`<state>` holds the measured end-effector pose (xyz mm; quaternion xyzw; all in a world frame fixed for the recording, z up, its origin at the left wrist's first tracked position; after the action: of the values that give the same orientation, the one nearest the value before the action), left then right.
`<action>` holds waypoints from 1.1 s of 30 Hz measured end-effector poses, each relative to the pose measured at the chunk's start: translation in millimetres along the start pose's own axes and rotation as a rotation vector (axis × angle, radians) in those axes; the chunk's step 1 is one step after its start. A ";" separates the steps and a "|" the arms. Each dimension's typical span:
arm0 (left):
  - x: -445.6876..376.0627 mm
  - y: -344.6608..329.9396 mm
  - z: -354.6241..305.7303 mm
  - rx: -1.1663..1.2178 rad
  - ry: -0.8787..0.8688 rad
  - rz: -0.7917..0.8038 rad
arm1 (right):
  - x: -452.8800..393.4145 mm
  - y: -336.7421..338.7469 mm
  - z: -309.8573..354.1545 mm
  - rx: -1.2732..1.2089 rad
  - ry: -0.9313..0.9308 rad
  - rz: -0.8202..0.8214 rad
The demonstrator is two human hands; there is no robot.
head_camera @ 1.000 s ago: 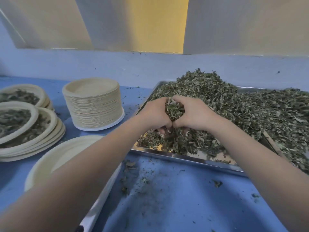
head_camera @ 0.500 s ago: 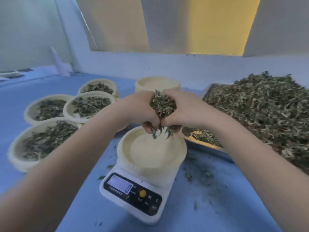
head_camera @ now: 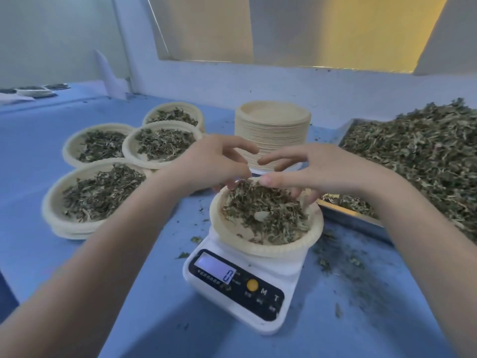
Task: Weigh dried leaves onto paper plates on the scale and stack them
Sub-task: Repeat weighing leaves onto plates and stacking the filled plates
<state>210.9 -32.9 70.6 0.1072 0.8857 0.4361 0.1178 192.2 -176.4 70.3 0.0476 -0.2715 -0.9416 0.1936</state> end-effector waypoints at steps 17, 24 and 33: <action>16.1 -11.3 52.9 0.409 0.030 -0.413 | -4.5 15.8 11.5 0.275 0.183 -0.292; 18.1 -16.2 62.9 0.447 0.071 -0.412 | -10.5 -20.3 3.4 0.445 0.092 -0.099; 17.2 -19.3 60.6 0.445 0.049 -0.416 | 0.1 5.3 28.5 0.174 0.306 -0.348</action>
<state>211.3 5.9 17.3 -0.0641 0.9650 0.2004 0.1568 188.3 -166.5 97.2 0.2520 -0.3069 -0.9157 0.0624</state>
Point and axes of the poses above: each hand's wrist, its own x-axis away from the middle knuckle, its own y-axis out of the back of the hand, z = x × y, the point moved 8 cm from there along -x, towards the middle knuckle, and after that the axes turned 15 degrees about -x, right-handed, at the moved point
